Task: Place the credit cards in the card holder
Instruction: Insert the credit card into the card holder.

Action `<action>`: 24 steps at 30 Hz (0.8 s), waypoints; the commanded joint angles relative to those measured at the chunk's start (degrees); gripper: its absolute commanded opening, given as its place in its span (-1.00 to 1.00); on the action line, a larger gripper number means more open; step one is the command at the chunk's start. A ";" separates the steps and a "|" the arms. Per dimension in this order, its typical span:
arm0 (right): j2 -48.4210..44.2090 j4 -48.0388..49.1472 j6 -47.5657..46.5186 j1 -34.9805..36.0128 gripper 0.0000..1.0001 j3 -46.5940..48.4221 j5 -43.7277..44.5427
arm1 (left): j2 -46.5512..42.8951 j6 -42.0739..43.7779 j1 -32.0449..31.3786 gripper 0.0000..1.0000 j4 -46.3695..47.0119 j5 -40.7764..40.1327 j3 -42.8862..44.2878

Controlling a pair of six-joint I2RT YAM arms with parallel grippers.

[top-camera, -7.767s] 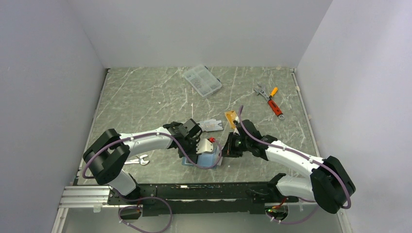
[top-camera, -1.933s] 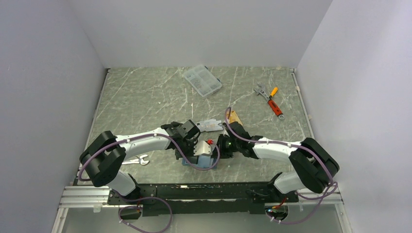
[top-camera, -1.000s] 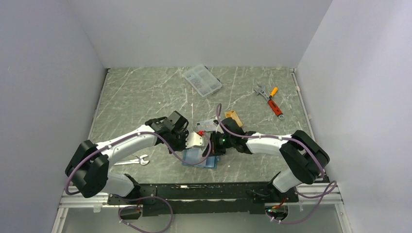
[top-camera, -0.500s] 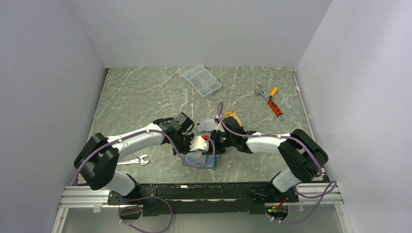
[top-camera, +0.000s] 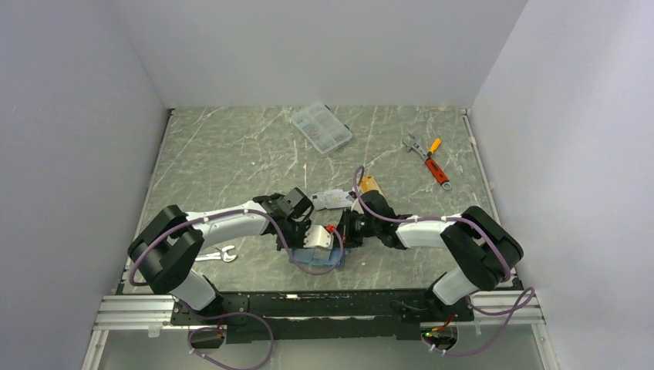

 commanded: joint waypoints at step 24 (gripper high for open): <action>4.13 8.42 4.74 1.81 -1.00 -4.18 0.96 | 0.13 0.73 -2.79 -0.85 1.63 -2.94 -3.02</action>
